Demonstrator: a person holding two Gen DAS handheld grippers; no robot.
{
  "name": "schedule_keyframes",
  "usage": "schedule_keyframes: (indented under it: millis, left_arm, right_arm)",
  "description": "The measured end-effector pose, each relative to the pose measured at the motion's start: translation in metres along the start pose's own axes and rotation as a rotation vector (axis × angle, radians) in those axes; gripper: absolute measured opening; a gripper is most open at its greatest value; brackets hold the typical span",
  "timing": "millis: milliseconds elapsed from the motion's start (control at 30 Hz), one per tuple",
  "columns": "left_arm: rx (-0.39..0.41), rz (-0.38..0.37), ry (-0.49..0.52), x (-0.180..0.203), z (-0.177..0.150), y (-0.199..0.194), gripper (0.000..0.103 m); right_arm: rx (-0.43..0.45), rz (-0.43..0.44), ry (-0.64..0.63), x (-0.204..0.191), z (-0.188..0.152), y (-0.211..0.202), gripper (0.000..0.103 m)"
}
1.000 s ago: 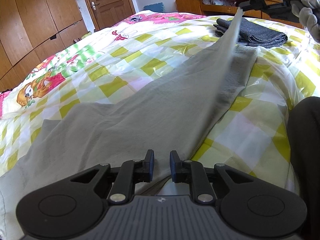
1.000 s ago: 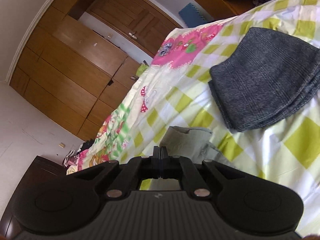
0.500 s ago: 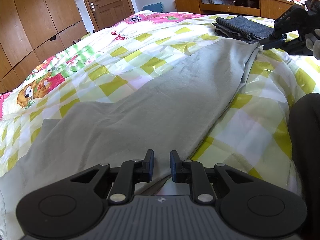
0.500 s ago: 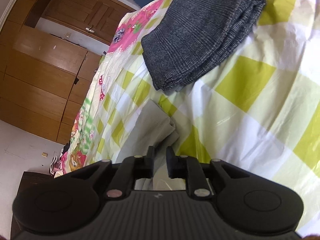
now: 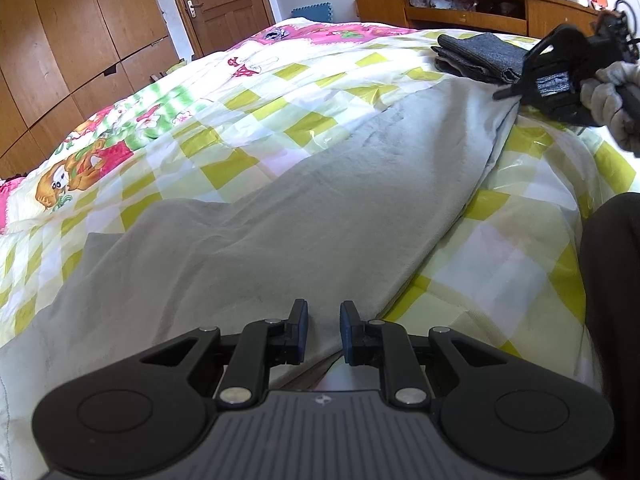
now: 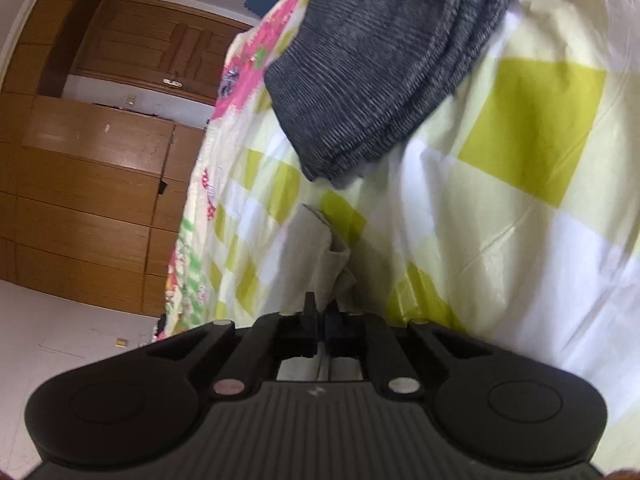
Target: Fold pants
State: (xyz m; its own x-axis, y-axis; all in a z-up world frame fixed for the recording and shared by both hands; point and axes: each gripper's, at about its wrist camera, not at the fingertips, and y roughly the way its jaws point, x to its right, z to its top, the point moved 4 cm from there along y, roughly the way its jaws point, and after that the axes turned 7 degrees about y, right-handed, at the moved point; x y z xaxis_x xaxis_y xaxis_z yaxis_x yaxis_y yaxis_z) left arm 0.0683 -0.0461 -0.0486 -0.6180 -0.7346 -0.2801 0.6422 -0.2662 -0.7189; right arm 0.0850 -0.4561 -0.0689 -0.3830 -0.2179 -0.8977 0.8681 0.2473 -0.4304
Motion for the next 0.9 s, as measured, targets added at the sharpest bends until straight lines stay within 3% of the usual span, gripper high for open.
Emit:
schedule_keyframes:
  millis: [33, 100, 200, 233, 367, 500, 600, 733, 833, 900]
  left_arm:
    - [0.012, -0.001, -0.001, 0.001, 0.003, -0.003, 0.033]
    - [0.038, -0.018, 0.002, 0.004, 0.008, -0.007, 0.034]
    - [0.008, -0.023, 0.042, 0.014, 0.005, 0.004, 0.039]
    - [0.007, -0.021, 0.048, 0.016, 0.003, 0.008, 0.039]
    - [0.024, -0.024, 0.008, 0.012, 0.004, -0.004, 0.04]
    - [0.015, 0.0, -0.028, 0.002, -0.003, -0.004, 0.043]
    - [0.014, 0.0, -0.062, -0.002, -0.01, -0.002, 0.043]
    - [0.108, 0.047, -0.145, -0.016, -0.015, -0.023, 0.044]
    - [0.057, 0.074, -0.194, -0.031, -0.035, -0.015, 0.045]
    - [0.069, 0.074, -0.262, -0.043, -0.052, -0.021, 0.045]
  right_arm:
    - [0.029, 0.027, -0.036, -0.009, 0.003, -0.016, 0.004]
    - [0.084, -0.008, -0.115, -0.015, 0.008, -0.04, 0.004]
    - [0.063, -0.197, -0.142, 0.01, 0.012, -0.033, 0.004]
    - [0.045, -0.222, -0.121, 0.018, 0.011, -0.03, 0.005]
    - [0.068, -0.146, -0.058, 0.022, 0.007, -0.029, 0.009]
    - [0.015, -0.197, -0.1, 0.013, 0.005, -0.008, 0.013]
    - [0.033, -0.143, -0.161, -0.023, -0.003, -0.016, 0.007]
    - [0.033, -0.068, -0.325, -0.098, -0.032, -0.023, 0.006]
    - [-0.042, 0.008, -0.499, -0.171, -0.084, -0.004, 0.005]
    - [-0.112, 0.051, -0.627, -0.213, -0.13, 0.015, 0.005]
